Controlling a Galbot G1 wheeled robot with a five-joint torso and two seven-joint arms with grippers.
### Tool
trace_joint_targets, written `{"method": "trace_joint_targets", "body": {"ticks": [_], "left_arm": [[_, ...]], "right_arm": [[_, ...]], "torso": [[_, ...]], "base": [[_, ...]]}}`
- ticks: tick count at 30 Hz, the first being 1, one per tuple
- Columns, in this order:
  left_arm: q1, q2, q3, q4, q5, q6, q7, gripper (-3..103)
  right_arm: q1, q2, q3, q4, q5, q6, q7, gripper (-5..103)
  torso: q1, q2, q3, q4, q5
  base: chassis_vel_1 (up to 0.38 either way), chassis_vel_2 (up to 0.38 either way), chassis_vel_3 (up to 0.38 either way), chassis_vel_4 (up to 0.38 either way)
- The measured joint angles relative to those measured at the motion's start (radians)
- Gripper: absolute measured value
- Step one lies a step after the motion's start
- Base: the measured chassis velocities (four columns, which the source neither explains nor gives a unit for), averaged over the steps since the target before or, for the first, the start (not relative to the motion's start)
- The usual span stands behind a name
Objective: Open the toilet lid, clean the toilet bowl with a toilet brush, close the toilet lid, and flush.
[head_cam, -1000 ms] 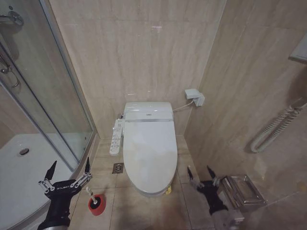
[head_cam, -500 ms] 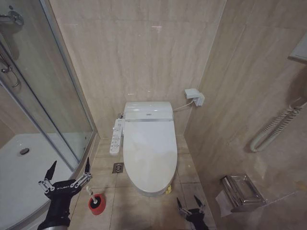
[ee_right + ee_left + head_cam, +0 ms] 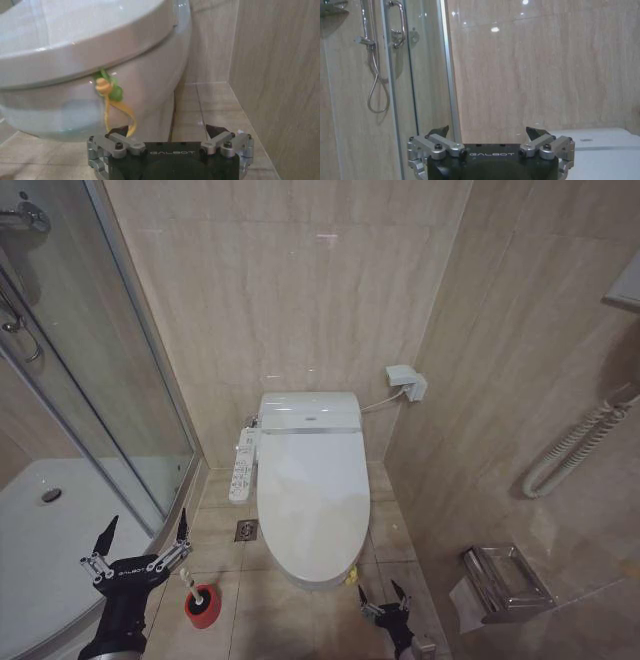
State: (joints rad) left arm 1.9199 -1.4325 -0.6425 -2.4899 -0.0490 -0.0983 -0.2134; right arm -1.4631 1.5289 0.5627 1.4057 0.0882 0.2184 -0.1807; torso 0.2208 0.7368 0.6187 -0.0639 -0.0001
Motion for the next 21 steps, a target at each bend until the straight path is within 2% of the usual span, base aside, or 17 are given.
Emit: {"method": "trace_joint_targets", "body": {"ticks": [6, 13, 21], "left_arm": [[0.0, 0.0, 0.0, 0.0, 0.0, 0.0, 0.0, 100], [0.0, 0.0, 0.0, 0.0, 0.0, 0.0, 0.0, 100], [0.0, 0.0, 0.0, 0.0, 0.0, 0.0, 0.0, 100]], "right_arm": [[0.022, 0.006, -0.007, -0.06, 0.013, 0.004, -0.015, 100], [0.063, 0.016, -0.011, -0.13, -0.006, 0.048, -0.004, 100], [0.064, 0.012, -0.003, -0.118, -0.002, 0.039, 0.013, 100]], "torso": [[0.0, 0.0, 0.0, -0.0001, 0.0001], [0.0, 0.0, 0.0, 0.0001, 0.0001], [0.0, 0.0, 0.0, 0.0, 0.0]], "base": [[0.0, 0.0, 0.0, 0.0], [0.0, 0.0, 0.0, 0.0], [0.0, 0.0, 0.0, 0.0]]}}
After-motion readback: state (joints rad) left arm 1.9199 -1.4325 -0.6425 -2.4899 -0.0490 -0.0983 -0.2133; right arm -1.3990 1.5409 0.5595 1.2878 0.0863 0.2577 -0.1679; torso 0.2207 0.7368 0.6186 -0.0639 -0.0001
